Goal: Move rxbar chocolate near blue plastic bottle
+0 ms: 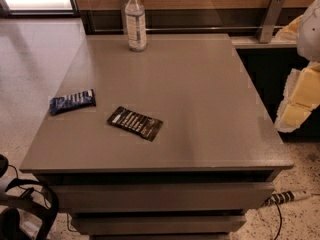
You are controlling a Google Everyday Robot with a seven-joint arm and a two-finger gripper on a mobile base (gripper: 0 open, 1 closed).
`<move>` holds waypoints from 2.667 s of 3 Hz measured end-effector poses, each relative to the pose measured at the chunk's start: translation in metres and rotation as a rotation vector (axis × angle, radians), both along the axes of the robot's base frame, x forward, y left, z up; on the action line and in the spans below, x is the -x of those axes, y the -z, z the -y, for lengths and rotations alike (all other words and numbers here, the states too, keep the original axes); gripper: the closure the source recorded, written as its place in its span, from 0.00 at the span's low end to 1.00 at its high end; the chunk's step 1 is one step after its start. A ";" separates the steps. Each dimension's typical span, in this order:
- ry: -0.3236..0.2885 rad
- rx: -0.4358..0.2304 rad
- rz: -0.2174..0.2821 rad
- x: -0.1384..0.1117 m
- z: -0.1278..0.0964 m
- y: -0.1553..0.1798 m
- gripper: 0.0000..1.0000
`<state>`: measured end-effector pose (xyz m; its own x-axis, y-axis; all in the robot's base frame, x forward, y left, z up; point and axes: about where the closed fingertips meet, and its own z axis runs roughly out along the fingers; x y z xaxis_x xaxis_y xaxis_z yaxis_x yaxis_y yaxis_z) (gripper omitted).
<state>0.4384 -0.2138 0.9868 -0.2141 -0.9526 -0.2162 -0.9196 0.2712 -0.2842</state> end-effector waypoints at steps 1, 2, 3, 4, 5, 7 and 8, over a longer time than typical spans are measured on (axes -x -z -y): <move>0.000 0.000 0.000 0.000 0.000 0.000 0.00; 0.007 -0.055 0.013 -0.006 -0.004 0.005 0.00; 0.028 -0.169 0.042 -0.011 -0.017 0.017 0.00; 0.036 -0.320 0.110 -0.021 -0.041 0.030 0.00; 0.036 -0.444 0.177 -0.034 -0.060 0.050 0.00; 0.026 -0.592 0.190 -0.070 -0.105 0.102 0.00; 0.009 -0.605 0.154 -0.060 -0.133 0.106 0.00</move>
Offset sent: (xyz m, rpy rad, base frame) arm 0.0193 0.0105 -0.0199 0.1599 -0.0190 -0.0208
